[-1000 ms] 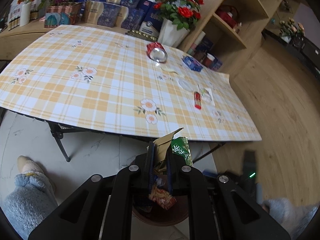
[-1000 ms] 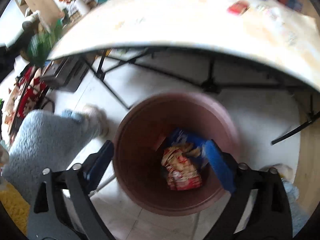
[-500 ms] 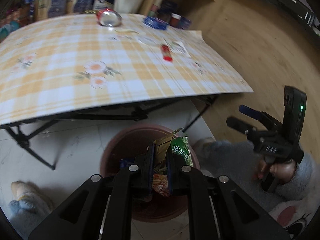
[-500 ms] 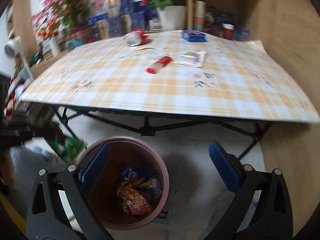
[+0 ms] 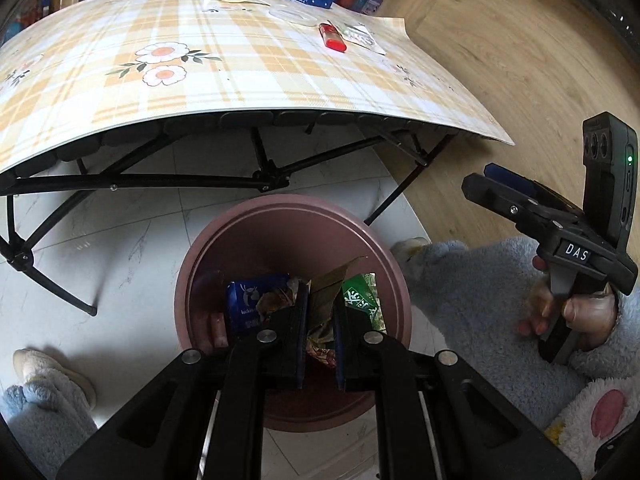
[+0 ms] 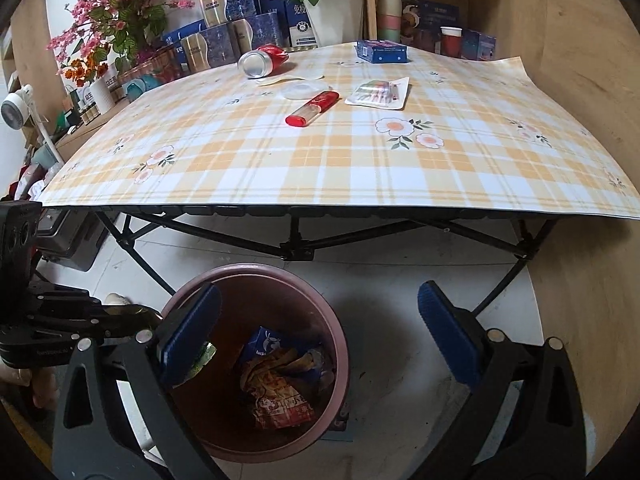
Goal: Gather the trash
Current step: 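Lower the green wrapper into the bin and open the left tool, then move both tools back over the table toward the red can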
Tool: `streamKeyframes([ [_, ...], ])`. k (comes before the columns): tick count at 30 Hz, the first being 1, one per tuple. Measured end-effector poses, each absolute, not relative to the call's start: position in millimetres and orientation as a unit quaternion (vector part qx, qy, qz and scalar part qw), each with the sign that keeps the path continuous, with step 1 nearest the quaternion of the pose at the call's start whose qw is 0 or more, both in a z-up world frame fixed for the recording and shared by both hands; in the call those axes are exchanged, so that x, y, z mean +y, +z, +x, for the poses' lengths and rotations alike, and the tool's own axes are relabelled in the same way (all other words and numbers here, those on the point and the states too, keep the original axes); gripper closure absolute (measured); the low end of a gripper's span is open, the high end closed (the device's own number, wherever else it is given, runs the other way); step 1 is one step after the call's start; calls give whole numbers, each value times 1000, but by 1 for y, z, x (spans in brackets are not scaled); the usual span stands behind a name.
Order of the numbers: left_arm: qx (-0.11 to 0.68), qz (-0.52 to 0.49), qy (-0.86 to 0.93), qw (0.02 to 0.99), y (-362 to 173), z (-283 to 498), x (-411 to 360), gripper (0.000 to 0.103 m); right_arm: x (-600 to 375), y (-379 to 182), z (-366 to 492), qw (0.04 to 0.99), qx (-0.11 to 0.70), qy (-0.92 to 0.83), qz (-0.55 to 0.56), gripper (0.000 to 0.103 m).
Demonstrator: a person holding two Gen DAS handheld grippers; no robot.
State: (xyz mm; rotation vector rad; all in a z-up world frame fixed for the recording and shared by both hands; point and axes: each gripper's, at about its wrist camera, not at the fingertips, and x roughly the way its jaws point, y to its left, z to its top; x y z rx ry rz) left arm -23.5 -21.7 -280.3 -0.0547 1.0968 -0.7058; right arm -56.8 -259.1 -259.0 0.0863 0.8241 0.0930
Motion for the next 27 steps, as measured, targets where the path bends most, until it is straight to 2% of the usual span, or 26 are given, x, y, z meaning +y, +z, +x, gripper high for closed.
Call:
streamKeyframes([
  [8,506,-28,-323,799,-274,-26,-18,90,-252,-258,-56,915,398,51,36,6],
  [11,495,-26,-313,810,-269,-27,-16,69,-251,-258,-56,915,399,53,33,6],
  [13,478,-19,-291,829,-262,-27,-12,36,-251,-258,-56,915,399,53,33,6],
  [16,456,-18,-260,851,-253,-27,-5,21,-251,-258,-56,915,399,53,34,6],
  [19,433,-20,-225,872,-244,-25,6,14,-250,-259,-56,914,400,54,33,6],
  [27,384,-45,-150,910,-226,-24,37,10,-248,-260,-55,914,402,57,30,6],
])
